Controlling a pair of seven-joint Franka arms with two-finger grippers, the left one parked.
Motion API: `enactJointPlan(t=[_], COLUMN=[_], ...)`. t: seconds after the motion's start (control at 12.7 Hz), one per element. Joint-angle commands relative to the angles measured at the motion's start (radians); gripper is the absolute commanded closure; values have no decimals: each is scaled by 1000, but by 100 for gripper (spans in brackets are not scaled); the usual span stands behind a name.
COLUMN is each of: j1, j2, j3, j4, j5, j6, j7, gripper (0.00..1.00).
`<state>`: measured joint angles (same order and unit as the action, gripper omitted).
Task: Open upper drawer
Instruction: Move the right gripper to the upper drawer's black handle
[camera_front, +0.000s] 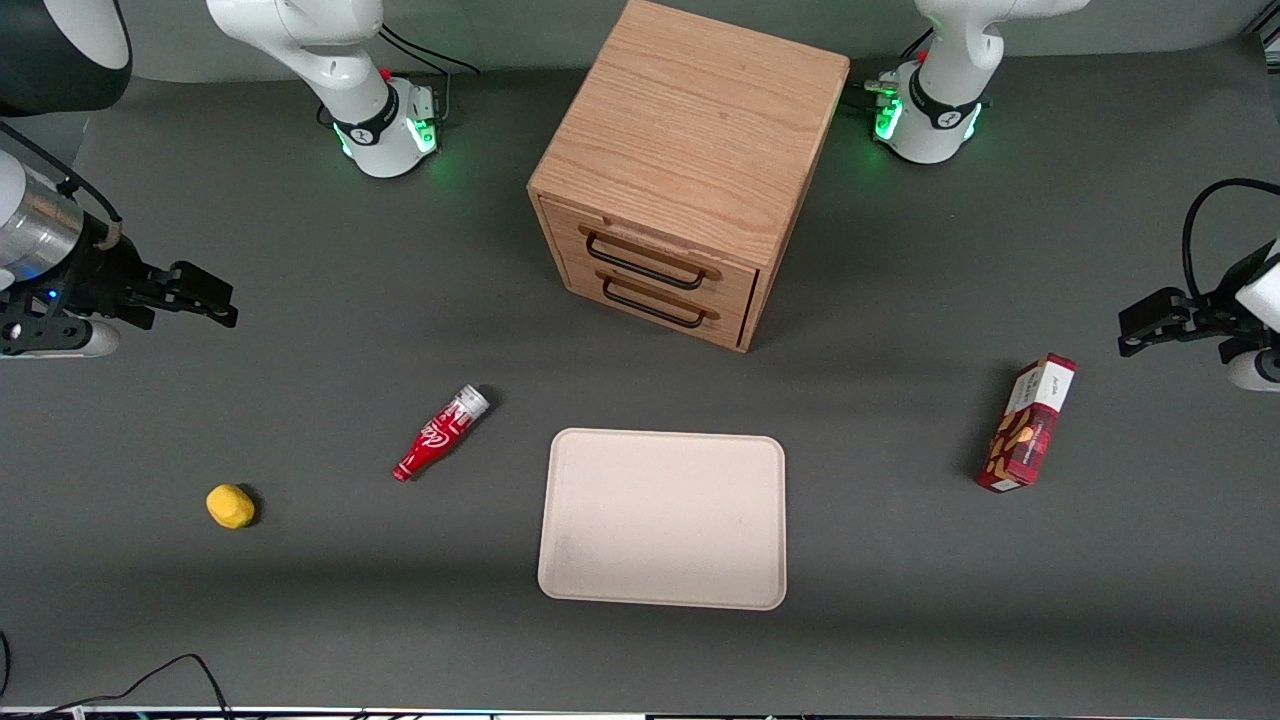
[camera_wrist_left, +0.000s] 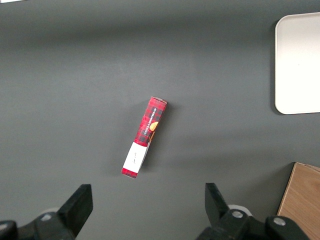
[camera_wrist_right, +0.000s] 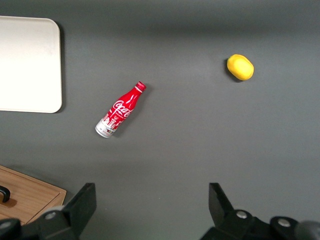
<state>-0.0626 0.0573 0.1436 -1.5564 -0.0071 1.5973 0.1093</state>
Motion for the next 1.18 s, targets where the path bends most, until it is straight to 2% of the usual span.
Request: enactJointPlan(t=[0.0, 0.39, 0.47, 0.87, 1.1], j1=[-3, 38, 50, 75, 147], j2=[-17, -2, 9, 97, 176], j3=[-6, 27, 65, 361, 467], j4=[-31, -7, 5, 68, 88], j5=[-2, 4, 6, -10, -50], j6=[21, 21, 21, 46, 99], j7=[-10, -22, -22, -17, -17], gripper=[0, 0, 0, 0, 0])
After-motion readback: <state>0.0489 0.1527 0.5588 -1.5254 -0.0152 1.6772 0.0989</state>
